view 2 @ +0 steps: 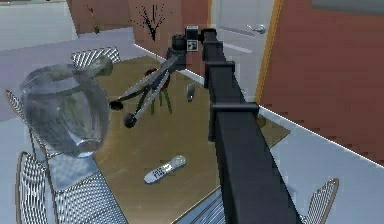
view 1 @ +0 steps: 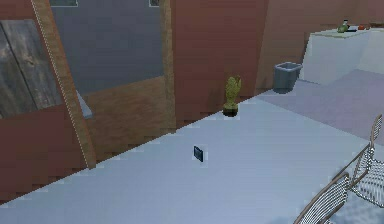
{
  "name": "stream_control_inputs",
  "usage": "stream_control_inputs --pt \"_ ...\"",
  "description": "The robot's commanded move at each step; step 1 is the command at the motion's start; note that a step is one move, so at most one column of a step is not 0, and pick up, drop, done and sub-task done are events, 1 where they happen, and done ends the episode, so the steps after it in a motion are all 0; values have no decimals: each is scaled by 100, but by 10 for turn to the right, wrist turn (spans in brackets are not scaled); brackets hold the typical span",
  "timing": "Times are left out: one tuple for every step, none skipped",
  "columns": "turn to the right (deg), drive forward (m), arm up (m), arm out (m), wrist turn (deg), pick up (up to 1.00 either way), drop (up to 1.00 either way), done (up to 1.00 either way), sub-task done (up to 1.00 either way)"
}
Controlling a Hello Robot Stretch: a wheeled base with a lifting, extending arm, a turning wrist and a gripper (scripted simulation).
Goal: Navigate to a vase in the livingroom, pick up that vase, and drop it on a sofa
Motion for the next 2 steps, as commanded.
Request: stream_control_inputs --pt "0 0 0 -48 0 0 0 0 0" --pt "-120 0 0 0 0 0 0 0 0"
